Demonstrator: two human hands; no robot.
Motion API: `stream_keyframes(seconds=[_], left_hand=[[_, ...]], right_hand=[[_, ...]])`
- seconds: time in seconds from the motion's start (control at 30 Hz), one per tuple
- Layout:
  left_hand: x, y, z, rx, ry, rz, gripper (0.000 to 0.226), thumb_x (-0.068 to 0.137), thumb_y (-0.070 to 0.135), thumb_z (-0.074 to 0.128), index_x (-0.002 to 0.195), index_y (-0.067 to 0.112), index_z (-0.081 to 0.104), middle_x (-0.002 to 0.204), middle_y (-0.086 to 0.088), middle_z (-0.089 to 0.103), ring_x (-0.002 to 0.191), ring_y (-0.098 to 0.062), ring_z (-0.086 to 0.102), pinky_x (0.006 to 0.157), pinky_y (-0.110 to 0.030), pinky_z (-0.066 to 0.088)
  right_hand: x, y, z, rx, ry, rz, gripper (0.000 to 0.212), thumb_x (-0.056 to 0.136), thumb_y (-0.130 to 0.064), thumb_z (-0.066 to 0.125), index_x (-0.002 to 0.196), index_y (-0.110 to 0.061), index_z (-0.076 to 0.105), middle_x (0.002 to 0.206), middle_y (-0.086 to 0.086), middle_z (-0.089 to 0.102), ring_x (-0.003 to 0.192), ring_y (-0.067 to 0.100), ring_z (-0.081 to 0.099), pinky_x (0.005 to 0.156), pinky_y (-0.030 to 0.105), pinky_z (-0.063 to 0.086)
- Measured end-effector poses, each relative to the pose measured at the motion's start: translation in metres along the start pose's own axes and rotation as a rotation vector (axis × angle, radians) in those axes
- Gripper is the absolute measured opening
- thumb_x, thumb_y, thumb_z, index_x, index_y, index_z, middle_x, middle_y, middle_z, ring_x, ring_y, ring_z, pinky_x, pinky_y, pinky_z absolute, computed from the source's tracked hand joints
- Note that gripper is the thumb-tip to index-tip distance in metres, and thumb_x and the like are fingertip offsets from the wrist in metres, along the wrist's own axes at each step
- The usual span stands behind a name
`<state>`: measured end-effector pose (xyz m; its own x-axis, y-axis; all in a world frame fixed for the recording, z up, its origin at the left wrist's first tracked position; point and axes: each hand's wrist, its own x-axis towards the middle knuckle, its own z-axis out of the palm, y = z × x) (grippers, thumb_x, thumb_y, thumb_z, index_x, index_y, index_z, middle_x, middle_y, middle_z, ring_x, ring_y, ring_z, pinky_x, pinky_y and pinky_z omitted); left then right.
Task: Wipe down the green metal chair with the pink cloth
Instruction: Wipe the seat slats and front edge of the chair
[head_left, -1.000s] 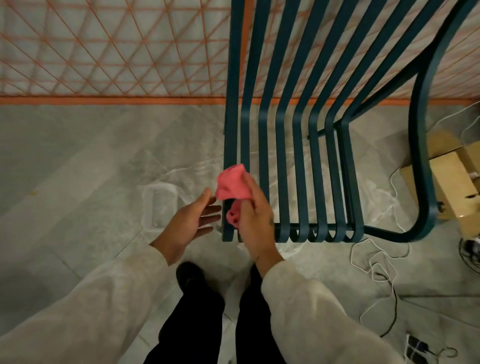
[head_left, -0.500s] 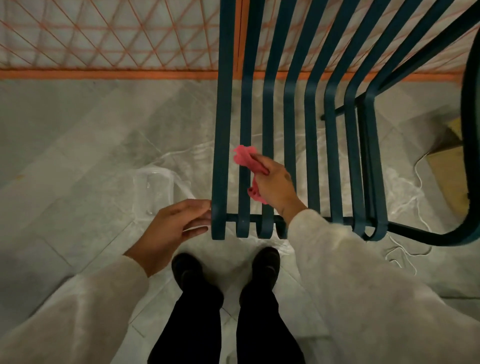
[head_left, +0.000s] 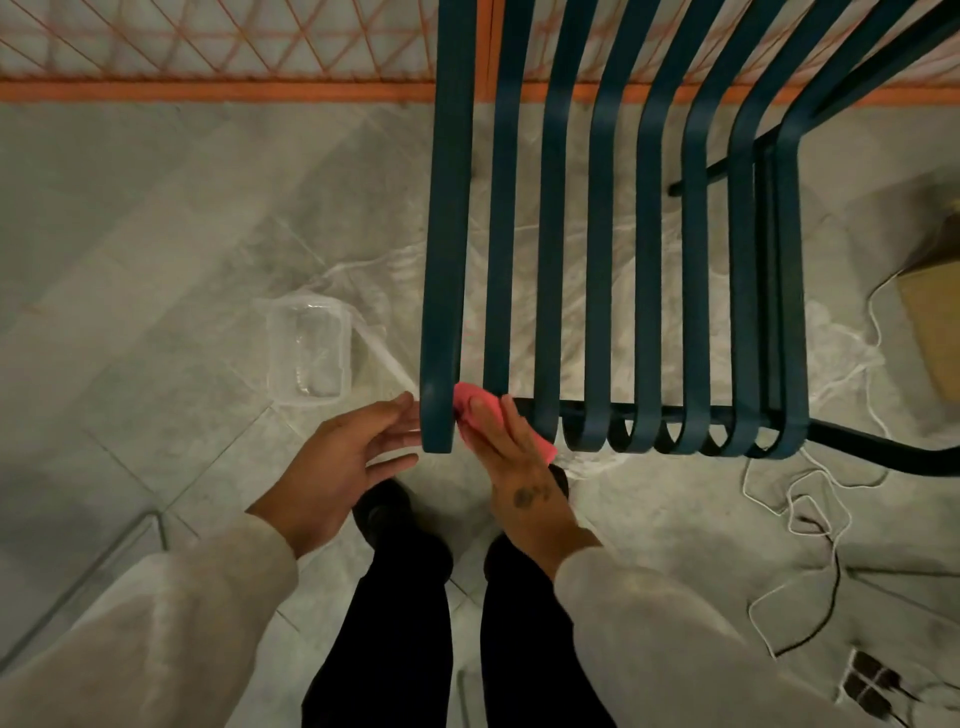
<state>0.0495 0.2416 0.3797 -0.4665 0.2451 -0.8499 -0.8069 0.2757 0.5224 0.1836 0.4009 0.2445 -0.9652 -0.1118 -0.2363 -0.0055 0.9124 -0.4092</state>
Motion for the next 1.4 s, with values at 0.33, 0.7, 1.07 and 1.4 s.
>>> stream_keyframes(seconds=[0.33,0.7,1.07,1.4], left_hand=[[0.001,-0.012,-0.006,-0.037,-0.002,0.014,0.025,0.099,0.023,0.044,0.108,0.02,0.067,0.113,0.002,0.073,0.108,-0.016,0.067,0.093,-0.037,0.05],[-0.031,0.009,-0.002,0.009,-0.015,0.017,0.028,0.1,0.03,0.044,0.102,0.029,0.073,0.111,0.01,0.073,0.103,-0.009,0.069,0.088,-0.032,0.05],[-0.06,0.045,0.003,0.007,-0.035,0.073,0.027,0.096,0.017,0.053,0.118,0.019,0.069,0.115,0.005,0.072,0.111,-0.011,0.064,0.09,-0.027,0.051],[-0.039,0.074,-0.053,0.147,-0.367,0.001,0.023,0.09,0.018,0.064,0.112,0.023,0.07,0.115,0.005,0.071,0.108,-0.009,0.064,0.091,-0.024,0.049]], right_hand=[[0.106,0.047,-0.066,0.283,-0.009,0.019,0.058,0.091,0.01,0.034,0.143,-0.009,0.05,0.161,0.008,0.029,0.153,0.019,0.006,0.123,0.031,-0.003],[0.013,-0.015,-0.075,0.842,-0.163,0.481,0.05,0.101,-0.001,0.042,0.14,-0.03,0.053,0.137,0.006,0.06,0.12,0.022,0.061,0.106,0.038,0.047],[0.011,-0.121,-0.169,1.546,0.212,0.91,0.031,0.103,-0.013,0.045,0.118,-0.029,0.068,0.087,0.002,0.076,0.07,0.017,0.068,0.061,0.029,0.055],[0.109,-0.128,-0.241,1.255,0.471,0.914,0.029,0.102,-0.017,0.048,0.119,-0.031,0.067,0.119,0.002,0.062,0.101,0.023,0.061,0.076,0.033,0.057]])
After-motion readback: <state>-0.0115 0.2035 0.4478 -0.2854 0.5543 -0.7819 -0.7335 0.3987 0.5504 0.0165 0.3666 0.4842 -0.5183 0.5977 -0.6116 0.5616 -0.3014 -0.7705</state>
